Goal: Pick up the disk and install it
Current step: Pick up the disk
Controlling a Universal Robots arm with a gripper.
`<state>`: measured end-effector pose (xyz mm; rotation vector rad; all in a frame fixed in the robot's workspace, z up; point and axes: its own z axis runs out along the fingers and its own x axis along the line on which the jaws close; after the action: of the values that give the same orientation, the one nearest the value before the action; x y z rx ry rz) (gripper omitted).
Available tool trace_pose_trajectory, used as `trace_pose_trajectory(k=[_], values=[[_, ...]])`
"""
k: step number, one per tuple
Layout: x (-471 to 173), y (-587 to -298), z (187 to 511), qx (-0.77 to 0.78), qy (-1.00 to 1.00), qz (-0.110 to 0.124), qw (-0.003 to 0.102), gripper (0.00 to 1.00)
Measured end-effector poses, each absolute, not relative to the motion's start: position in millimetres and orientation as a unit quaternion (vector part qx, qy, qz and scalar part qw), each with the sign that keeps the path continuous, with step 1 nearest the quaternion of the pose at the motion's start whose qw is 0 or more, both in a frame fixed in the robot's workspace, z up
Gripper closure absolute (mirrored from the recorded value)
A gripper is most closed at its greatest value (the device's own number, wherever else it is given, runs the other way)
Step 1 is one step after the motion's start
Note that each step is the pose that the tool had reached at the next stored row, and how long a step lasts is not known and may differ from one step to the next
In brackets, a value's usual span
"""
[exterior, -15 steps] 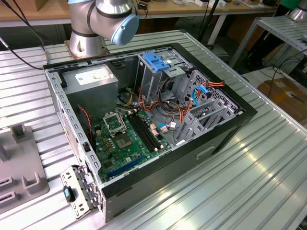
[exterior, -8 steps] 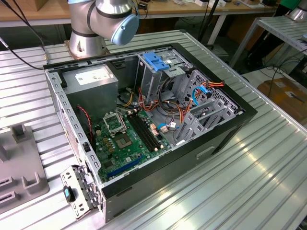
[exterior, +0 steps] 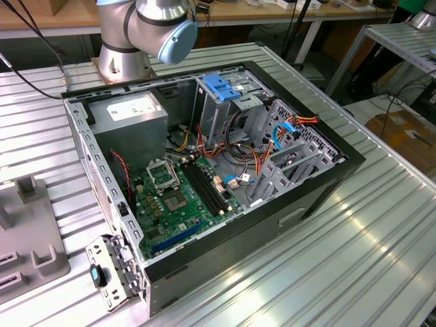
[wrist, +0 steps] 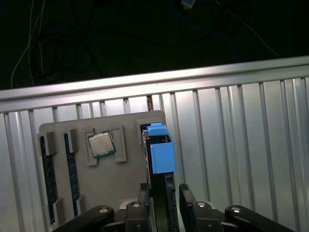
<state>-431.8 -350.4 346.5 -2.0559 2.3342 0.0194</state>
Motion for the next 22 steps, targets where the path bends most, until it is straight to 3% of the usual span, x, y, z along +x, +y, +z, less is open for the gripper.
trace_pose_trajectory(k=[4, 5, 6, 22], values=[[-432, -350, 346, -0.661, 0.750, 0.006, 0.016, 0.40], [-432, -350, 347, -0.661, 0.750, 0.006, 0.016, 0.40], [-432, -350, 347, -0.661, 0.750, 0.006, 0.016, 0.34], [-432, -350, 307, -0.661, 0.750, 0.006, 0.016, 0.34]])
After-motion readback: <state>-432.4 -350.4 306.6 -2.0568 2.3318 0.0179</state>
